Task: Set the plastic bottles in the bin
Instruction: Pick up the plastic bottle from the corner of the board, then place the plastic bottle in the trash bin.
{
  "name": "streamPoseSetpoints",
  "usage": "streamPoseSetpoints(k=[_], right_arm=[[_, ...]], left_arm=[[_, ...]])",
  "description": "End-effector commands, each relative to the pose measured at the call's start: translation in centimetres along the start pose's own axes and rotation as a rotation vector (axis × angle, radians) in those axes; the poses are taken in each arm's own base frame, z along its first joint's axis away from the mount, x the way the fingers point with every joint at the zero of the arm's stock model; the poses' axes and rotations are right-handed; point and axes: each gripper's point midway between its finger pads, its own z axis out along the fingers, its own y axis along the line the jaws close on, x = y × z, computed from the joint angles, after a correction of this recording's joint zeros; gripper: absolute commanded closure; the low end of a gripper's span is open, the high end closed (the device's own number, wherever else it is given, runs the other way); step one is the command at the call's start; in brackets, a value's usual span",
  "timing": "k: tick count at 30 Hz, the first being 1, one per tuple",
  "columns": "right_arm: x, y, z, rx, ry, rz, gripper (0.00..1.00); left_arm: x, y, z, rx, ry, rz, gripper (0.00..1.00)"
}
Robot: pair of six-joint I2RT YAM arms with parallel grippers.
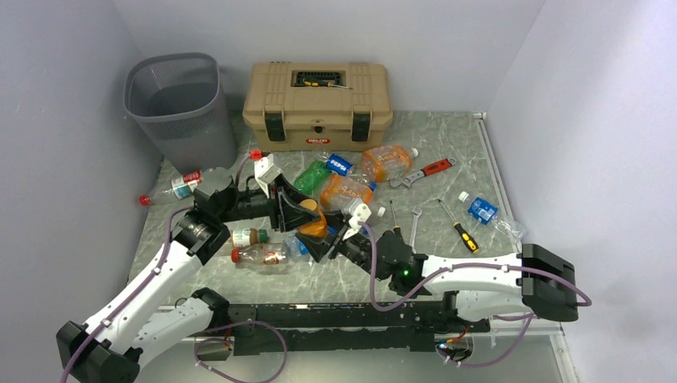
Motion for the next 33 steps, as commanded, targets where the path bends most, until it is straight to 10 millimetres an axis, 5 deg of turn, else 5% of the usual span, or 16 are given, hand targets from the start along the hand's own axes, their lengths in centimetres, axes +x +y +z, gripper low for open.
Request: streamPoseSetpoints(k=[1, 3, 4, 18, 33], right_arm=[[-3.2, 2.0, 0.9, -0.061, -0.025, 0.025, 0.32], [-3.1, 1.9, 0.8, -0.053, -0.004, 0.031, 0.04], [-3.0, 1.8, 0.8, -0.050, 0.010, 0.028, 0.00], [-2.8, -0.4, -2.5, 0.053, 0.182, 0.028, 0.00], [-2.6, -7.8, -6.5, 0.489, 0.093, 0.208, 0.00]], left_arm=[[-1.8, -0.7, -0.2, -0.009, -0.044, 0.053, 1.00], [-1.9, -0.6, -0.3, -0.028, -0.051, 0.063, 1.00], [-2.0, -0.4, -0.4, -0.040, -0.054, 0.066, 1.00], [-3.2, 3.0, -2.3, -0.312, -0.131, 0.085, 1.00], [-3.7, 5.8, -4.5, -0.531, -0.177, 0.092, 1.00]])
